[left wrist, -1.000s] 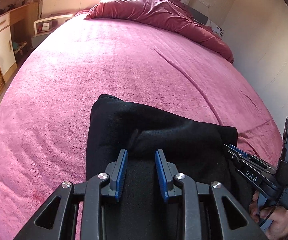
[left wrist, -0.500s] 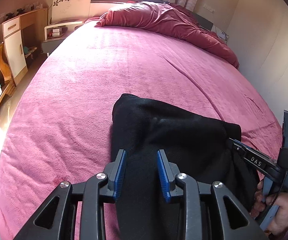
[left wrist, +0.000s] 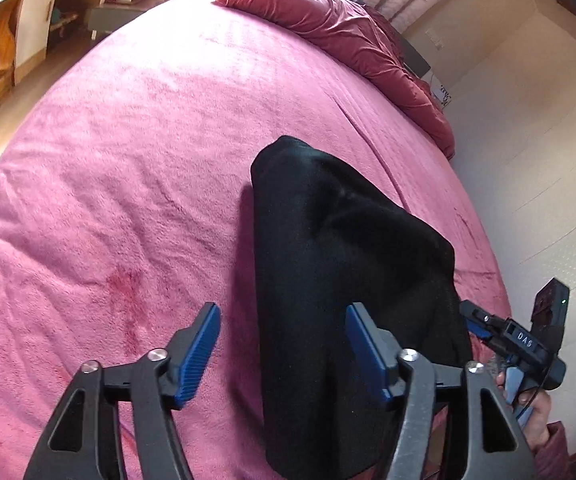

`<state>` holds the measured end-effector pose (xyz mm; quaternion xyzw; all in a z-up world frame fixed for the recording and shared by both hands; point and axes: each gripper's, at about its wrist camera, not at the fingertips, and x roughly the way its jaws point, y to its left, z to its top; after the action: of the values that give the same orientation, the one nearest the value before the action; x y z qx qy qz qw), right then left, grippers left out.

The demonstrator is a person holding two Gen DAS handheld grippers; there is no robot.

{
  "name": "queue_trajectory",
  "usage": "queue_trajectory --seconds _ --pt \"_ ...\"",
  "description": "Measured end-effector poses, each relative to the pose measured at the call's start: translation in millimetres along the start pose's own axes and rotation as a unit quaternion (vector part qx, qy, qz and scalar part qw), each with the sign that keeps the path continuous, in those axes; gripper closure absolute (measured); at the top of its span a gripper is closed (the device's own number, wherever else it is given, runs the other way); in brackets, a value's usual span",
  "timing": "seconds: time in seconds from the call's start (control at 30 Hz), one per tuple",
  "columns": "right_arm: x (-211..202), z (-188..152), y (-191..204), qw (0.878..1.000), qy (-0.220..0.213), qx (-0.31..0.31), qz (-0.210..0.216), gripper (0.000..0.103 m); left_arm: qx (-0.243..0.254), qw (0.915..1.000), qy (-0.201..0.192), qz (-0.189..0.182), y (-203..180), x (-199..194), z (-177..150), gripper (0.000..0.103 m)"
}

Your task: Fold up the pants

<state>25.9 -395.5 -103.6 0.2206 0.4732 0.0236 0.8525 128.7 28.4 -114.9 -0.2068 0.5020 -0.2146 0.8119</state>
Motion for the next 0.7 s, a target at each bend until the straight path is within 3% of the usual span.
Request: queue_trajectory --seconds 0.13,0.23,0.4,0.5,0.6,0.63,0.7 --pt "11.2 -13.1 -20.3 0.998 0.029 0.031 0.044 0.035 -0.037 0.9977 0.03 -0.05 13.2 10.2 -4.7 0.029" --pt "23.1 -14.7 -29.3 0.996 0.045 0.047 0.054 0.029 -0.04 0.997 0.044 -0.05 14.6 18.2 -7.2 0.029" --pt "47.9 -11.9 -30.5 0.992 0.076 0.043 0.087 0.028 -0.033 0.9974 0.052 -0.036 7.4 31.2 -5.7 0.026" --pt "58.8 -10.1 -30.9 0.991 0.085 0.044 0.098 0.035 -0.033 0.9971 0.065 -0.019 2.0 41.9 -4.1 0.024" --pt "57.4 -10.2 -26.0 0.99 0.086 0.038 0.105 0.049 -0.067 0.9936 0.085 -0.033 4.9 51.9 -3.9 0.025" --pt "55.8 -10.1 -24.0 0.99 0.085 0.035 0.106 0.053 -0.071 0.9932 0.086 -0.036 3.3 52.7 -3.7 0.027" --pt "50.3 -8.1 -15.4 0.991 0.08 0.025 0.104 0.056 -0.057 0.9931 0.085 -0.057 -2.0 50.7 -3.7 0.051"
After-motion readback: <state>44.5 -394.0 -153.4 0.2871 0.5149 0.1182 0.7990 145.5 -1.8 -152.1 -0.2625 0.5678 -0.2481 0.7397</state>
